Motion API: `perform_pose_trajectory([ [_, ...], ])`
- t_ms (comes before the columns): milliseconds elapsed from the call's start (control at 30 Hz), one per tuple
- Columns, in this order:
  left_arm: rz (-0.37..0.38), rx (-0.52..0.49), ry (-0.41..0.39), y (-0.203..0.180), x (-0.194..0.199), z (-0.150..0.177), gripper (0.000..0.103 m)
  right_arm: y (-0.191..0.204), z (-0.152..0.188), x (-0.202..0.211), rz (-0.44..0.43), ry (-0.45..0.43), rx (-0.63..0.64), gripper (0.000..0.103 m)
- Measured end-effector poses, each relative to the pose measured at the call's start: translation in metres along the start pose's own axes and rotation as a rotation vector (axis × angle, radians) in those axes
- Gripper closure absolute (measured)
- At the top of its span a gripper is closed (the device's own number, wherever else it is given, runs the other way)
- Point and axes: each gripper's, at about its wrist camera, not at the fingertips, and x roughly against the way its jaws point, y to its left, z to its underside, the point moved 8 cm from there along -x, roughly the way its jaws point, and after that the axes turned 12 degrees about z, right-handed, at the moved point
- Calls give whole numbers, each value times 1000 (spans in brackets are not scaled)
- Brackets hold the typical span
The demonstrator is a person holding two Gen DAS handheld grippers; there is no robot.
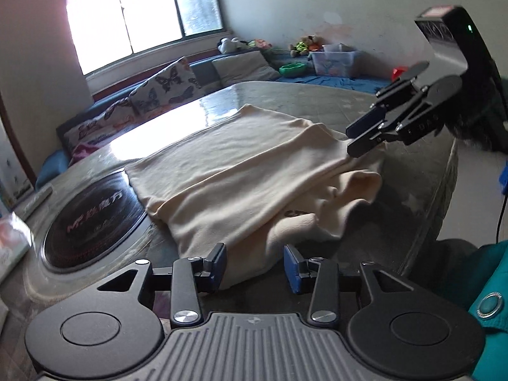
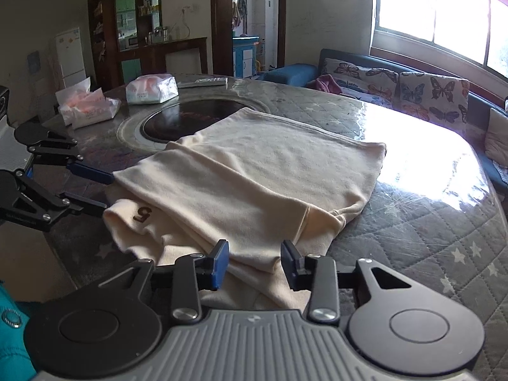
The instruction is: Fold clothes
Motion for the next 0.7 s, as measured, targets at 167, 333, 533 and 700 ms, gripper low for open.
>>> perform_pose_trajectory([
  [167,2,-88,-15,-10,-10,-2,60,1,5,11,13,0,35,55],
  [333,12,-77,-34,-8,-14,-5,83,4,13,18,6,5,69,53],
  [533,34,73,-87,16,-11,-23,93,13,18,26,-2,0,134,48],
  [700,65,184,-109,35,-15,-39,94,21,15,20,-13,-31,174,36],
])
